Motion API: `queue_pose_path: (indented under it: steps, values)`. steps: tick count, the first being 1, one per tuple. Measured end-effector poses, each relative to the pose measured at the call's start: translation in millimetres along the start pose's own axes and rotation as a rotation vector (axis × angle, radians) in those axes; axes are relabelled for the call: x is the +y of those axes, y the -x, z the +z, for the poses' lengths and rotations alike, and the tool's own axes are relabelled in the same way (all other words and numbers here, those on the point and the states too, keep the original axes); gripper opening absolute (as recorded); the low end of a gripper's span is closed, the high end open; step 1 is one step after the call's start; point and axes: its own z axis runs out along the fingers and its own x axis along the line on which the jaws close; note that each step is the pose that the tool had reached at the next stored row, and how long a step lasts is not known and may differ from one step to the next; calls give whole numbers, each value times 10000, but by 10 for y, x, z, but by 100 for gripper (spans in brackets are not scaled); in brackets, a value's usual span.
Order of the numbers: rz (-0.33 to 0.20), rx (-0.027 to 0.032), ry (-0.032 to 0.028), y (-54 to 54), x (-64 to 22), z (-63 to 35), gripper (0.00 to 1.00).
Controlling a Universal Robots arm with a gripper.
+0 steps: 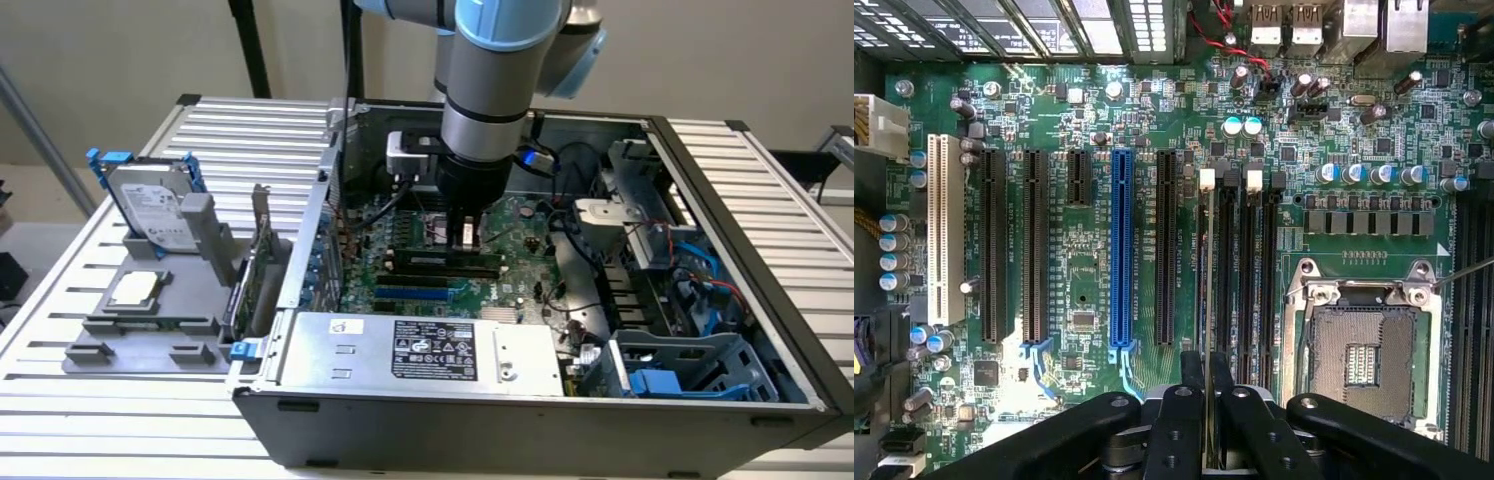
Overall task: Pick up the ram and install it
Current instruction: 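Insert the ram into the slot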
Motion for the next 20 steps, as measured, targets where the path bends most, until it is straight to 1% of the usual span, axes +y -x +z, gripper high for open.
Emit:
queue_pose_path:
  steps: [20]
  values:
    - [-12, -1, -1, 12, -1, 30, 14]
